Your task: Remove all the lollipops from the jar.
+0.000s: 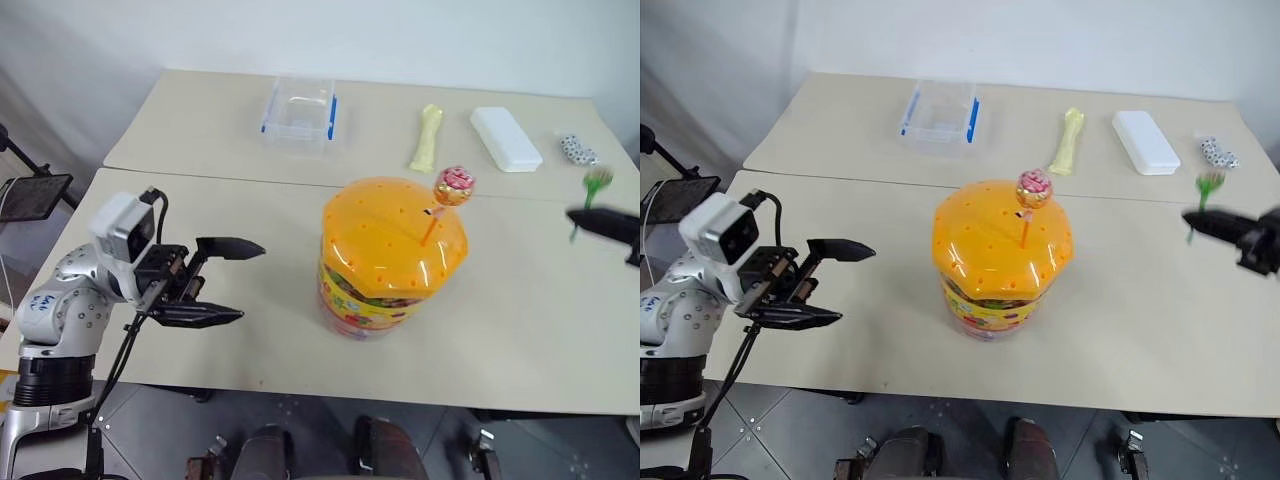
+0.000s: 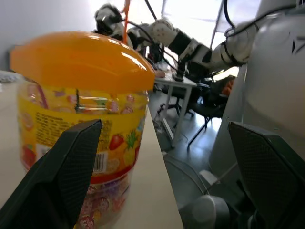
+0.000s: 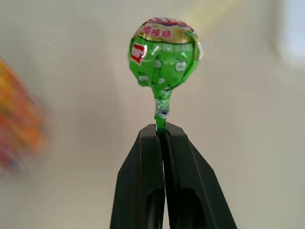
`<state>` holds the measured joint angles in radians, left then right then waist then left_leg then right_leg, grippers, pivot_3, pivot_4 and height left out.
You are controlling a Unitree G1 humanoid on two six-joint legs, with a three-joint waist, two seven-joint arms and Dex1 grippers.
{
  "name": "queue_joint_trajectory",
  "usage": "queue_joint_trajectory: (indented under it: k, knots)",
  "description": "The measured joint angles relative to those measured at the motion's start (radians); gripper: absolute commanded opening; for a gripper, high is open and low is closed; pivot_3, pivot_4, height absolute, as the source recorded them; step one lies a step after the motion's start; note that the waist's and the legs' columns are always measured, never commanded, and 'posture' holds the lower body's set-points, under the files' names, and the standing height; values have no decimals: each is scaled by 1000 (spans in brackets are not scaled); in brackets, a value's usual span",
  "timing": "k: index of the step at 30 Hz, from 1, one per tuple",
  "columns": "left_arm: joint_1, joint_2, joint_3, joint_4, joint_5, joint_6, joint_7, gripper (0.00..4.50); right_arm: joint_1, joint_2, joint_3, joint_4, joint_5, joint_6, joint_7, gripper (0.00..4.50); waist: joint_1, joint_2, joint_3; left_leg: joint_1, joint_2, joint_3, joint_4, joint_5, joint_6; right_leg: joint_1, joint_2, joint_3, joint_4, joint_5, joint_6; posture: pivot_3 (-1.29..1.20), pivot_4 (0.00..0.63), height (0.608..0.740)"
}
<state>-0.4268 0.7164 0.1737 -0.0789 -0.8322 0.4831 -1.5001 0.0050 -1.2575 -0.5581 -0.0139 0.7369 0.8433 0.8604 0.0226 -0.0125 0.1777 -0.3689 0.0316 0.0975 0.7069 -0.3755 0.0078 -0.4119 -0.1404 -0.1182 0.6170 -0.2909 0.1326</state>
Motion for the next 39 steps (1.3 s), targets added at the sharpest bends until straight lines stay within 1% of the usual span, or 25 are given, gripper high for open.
queue_joint_trajectory:
  k: [2, 3, 5, 6, 8, 11, 13, 17, 18, 19, 20, 22, 23, 24, 26, 28, 30, 32, 34, 36, 39]
  knots:
    - [9, -14, -18, 18, 42, -63, -1, 4500, 152, -20, 62, 14, -150, -54, -18, 31, 0, 0, -1, 1, 0, 0, -1, 0, 0, 1, 0, 0, -1, 0, 0, 0, 150, 740]
    - [18, -16, -26, 22, 55, -81, -1, 4500, 181, -9, 91, 29, -187, -62, -24, 31, -1, 0, -1, 1, 0, 1, -1, 0, 0, 0, 0, 1, -2, 0, 0, 0, 150, 740]
    - [40, -16, -46, 28, 75, -113, -1, 4500, 213, 47, 137, 55, -241, -108, -23, 31, -4, 2, 0, 1, 0, 3, -1, 0, 0, 0, 0, 2, -4, 0, 0, 0, 150, 740]
    - [46, -16, -51, 27, 78, -123, -1, 4500, 220, 58, 160, 64, -263, -127, -20, 31, -6, 4, 0, 1, 0, 3, -1, 0, 0, 0, 0, 2, -4, 0, 0, 0, 150, 740]
    - [47, -16, -54, 12, 76, -126, -1, 4500, 221, 59, 166, 80, -287, -145, -1, 31, -6, 7, 0, 1, 0, 4, -1, 0, 0, 0, 0, 2, -4, 0, 0, 0, 150, 740]
    - [51, -15, -54, -7, 69, -125, -1, 4500, 226, 59, 155, 93, -297, -153, 34, 716, -3, 8, 0, 1, 0, 3, -1, 0, 0, 1, 1, 2, -4, 0, 0, 0, 150, 740]
    - [56, -13, -54, -14, 61, -122, -1, 4500, 242, 65, 151, 94, -305, -163, 51, 1363, -1, 8, 0, 1, 0, 3, -1, 0, 0, 1, 1, 2, -5, 0, 0, 0, 150, 740]
    - [58, -13, -38, -30, 27, -102, 0, 4500, 255, 96, 96, 88, -308, -214, 91, 2706, 3, 8, 0, 0, 0, 2, 0, 0, 0, 1, 0, 2, -5, 0, 0, 0, 150, 740]
    - [58, -13, -32, -32, 16, -97, 0, 4500, 255, 103, 75, 85, -308, -231, 100, 3100, 2, 8, 0, 0, 0, 2, 0, 0, 0, 2, 0, 2, -5, 0, 0, 0, 150, 740]
    - [58, -13, -32, -32, 12, -96, 0, 4500, 255, 105, 65, 82, -308, -240, 108, 3370, 2, 8, 0, 1, 0, 2, 0, 0, 0, 2, 1, 2, -5, 0, 0, 0, 150, 740]
    - [57, -13, -31, -32, 10, -91, 1, 4500, 255, 119, 43, 75, -306, -261, 124, 3708, 2, 8, 0, 0, 0, 2, 0, 0, 0, 1, 1, 2, -5, 0, 0, 0, 150, 740]
    - [57, -15, -22, -33, 0, -81, 5, 4500, 228, 204, -38, 33, -240, -346, 199, 4334, 2, 7, 0, 0, 1, 1, 0, 0, 0, 2, 2, 2, -6, 0, 0, 0, 150, 740]
    - [57, -17, -14, -34, -9, -76, 13, 4500, 199, 256, -81, -15, -173, -387, 245, 4334, 1, 8, 0, 1, 1, 1, 0, 0, 0, 2, 2, 2, -6, 0, 0, 0, 150, 740]
    - [57, -19, -8, -34, -17, -67, 24, 4500, 179, 281, -113, -72, -112, -391, 271, 4334, -1, 9, 1, 1, 1, 0, 0, 0, 0, 2, 2, 3, -6, 0, 0, 0, 150, 740]
    - [57, -20, 13, -34, -31, -53, 44, 4500, 137, 289, -149, -178, -15, -375, 287, 4334, -3, 10, 0, 2, 1, -2, 0, 0, 0, 2, 2, 3, -4, 0, 0, 0, 150, 740]
    - [54, -23, 39, -28, -53, -25, 79, 4500, 65, 291, -158, -301, 93, -346, 266, 4334, -3, 10, 1, 2, 2, -4, 0, 0, 0, 2, 2, 3, -4, 0, 0, 0, 150, 740]
    - [44, -37, 73, -27, -104, 23, 134, 4500, 10, 292, -152, -414, 203, -302, 222, 4334, 1, 9, 1, 2, 2, -5, 0, 0, 0, 2, 2, 3, -3, 0, 0, 0, 150, 740]
    - [59, -41, 122, -27, -164, 77, 189, 4500, -31, 292, -125, -498, 313, -259, 169, 4334, 3, 9, 1, 1, 1, -7, 1, 0, 0, 2, 1, 3, -2, 1, 2, 0, 150, 740]
    - [66, -54, 160, -28, -217, 123, 250, 4500, -62, 291, -82, -571, 389, -231, 136, 4334, 5, 9, 1, 0, 0, -7, 2, 0, 1, 3, 1, 3, -1, 2, 3, 0, 150, 740]
    - [64, -87, 189, -29, -255, 143, 312, 4500, -96, 288, -23, -623, 430, -216, 114, 4334, 6, 9, 1, 0, -1, -8, 2, 0, 1, 3, 0, 3, -1, 2, 3, 0, 150, 740]
    - [71, -106, 194, -29, -256, 136, 326, 4500, -166, 290, 78, -645, 429, -211, 97, 4334, 1, 8, 1, 0, -1, -6, 4, 0, 1, 3, 1, 3, -1, 2, 3, 0, 150, 740]
